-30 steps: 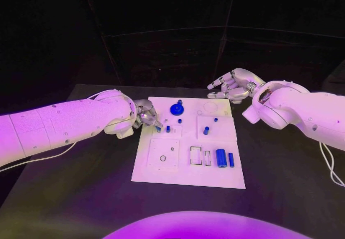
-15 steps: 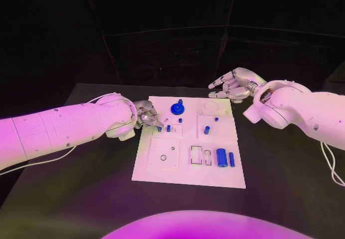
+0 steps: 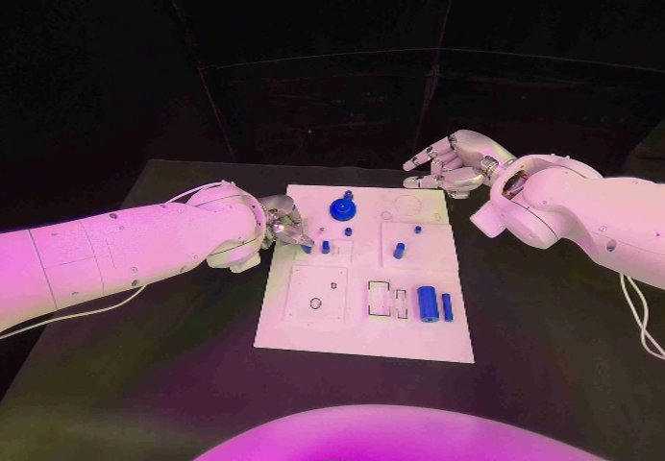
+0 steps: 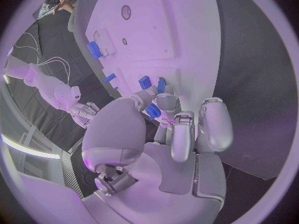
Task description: Assemble the parts on the task board
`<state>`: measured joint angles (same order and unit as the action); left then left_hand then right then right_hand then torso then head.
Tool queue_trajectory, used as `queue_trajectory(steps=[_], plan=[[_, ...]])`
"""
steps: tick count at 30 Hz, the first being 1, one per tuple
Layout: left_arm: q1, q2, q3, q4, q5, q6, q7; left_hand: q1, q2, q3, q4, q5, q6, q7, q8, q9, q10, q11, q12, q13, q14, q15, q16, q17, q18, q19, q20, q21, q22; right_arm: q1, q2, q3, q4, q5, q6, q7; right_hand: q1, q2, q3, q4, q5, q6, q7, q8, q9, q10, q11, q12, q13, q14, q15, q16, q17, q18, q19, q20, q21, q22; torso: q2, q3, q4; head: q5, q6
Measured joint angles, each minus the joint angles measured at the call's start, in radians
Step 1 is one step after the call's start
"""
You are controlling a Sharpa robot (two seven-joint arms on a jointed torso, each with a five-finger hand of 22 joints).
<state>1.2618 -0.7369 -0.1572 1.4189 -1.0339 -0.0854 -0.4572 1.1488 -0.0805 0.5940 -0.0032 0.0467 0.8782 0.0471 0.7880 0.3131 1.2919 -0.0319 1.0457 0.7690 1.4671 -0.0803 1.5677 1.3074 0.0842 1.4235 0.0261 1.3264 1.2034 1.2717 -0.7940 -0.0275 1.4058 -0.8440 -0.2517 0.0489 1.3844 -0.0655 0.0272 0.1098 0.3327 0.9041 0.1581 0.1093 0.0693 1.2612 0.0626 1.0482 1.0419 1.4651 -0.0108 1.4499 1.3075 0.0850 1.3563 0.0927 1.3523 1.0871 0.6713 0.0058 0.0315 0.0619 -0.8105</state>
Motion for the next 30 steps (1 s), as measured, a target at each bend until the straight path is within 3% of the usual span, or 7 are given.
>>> queue_trajectory(steps=[30], plan=[[0.002,0.006,0.003,-0.014,0.019,0.035,-0.010,-0.024,0.001,0.008,0.008,0.001,0.006,-0.003,0.007,0.001,0.017,-0.006,0.000,-0.001,0.000,0.000,0.000,0.000,0.000,0.003,-0.003,0.006,0.003,0.000,0.003,0.000,-0.006,0.000,0.010,0.001,0.000,0.000,0.000,0.000,0.000,0.000,0.000,0.000,0.000,0.000,0.000,0.000,-0.001,0.000,0.000,0.000,0.000,0.000,0.000,0.000,0.000,-0.001,0.000,0.0004,-0.0005,-0.001,-0.004]])
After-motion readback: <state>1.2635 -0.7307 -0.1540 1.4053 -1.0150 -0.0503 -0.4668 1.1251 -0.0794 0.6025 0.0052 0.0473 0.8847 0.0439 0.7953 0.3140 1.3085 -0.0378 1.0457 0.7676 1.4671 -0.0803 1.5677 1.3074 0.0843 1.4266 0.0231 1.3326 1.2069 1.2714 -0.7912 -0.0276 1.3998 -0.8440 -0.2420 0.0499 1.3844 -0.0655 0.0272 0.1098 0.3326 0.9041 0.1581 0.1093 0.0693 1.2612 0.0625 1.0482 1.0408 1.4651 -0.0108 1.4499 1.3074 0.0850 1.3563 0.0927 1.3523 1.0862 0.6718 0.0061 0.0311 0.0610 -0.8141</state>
